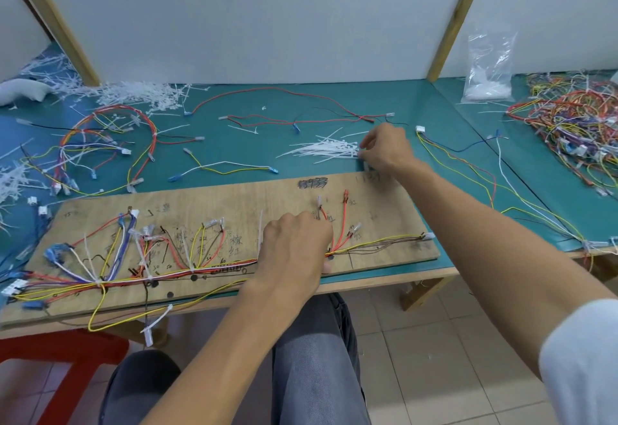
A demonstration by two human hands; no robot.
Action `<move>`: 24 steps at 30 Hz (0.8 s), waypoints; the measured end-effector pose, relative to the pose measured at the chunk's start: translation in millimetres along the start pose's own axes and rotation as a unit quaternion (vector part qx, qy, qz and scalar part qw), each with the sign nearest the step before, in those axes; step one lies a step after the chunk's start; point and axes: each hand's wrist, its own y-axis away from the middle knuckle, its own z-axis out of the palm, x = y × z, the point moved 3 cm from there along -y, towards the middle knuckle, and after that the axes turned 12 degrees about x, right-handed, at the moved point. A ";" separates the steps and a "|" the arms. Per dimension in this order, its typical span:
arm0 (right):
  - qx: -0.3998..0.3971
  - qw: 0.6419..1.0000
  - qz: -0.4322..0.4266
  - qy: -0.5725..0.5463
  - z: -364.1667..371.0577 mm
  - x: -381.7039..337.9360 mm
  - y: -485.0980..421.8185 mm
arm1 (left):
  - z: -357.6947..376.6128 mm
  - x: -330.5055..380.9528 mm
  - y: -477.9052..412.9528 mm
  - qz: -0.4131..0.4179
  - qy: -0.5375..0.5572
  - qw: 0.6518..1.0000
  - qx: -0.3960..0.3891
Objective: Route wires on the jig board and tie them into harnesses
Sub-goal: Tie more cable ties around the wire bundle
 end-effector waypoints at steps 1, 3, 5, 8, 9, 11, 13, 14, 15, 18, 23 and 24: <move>-0.004 1.000 0.007 0.008 2.6 4.3 -2.7 | 0.3 -0.9 0.1 -0.001 0.000 1.000 0.002; -0.001 1.000 0.013 0.016 4.9 13.6 -6.3 | 1.9 -3.3 0.2 -0.006 0.004 1.000 0.005; 0.007 1.000 0.006 0.019 4.1 21.5 -7.3 | 4.9 -5.3 1.0 -0.011 0.013 1.000 0.011; 0.006 0.999 -0.020 0.025 4.4 27.9 -5.8 | 10.1 -7.5 2.1 -0.004 0.023 1.000 0.015; 0.009 0.999 -0.026 0.025 4.2 28.5 -4.8 | 10.9 -7.7 2.7 -0.001 0.026 0.999 0.019; 0.011 0.999 -0.028 0.019 4.1 27.8 -3.6 | 11.0 -8.0 3.0 0.000 0.032 0.999 0.026; 0.007 0.999 -0.027 0.019 5.4 27.5 -3.1 | 11.2 -8.3 4.3 -0.001 0.036 0.999 0.024; 0.007 0.999 -0.031 0.022 6.5 27.8 -2.8 | 11.6 -8.7 4.9 -0.002 0.039 0.999 0.021; 0.009 0.999 -0.041 0.027 7.3 28.0 -2.2 | 11.7 -8.9 5.2 -0.004 0.039 0.999 0.018; 0.025 0.996 -0.076 0.032 8.4 28.2 0.2 | 10.3 -8.6 5.6 -0.003 0.037 0.999 0.020; 0.012 0.993 -0.114 0.032 6.9 25.7 2.3 | 9.1 -8.3 6.5 -0.003 0.034 0.999 0.013; 0.002 0.991 -0.126 0.038 5.6 24.3 3.5 | 9.4 -8.5 6.5 -0.005 0.034 0.999 0.011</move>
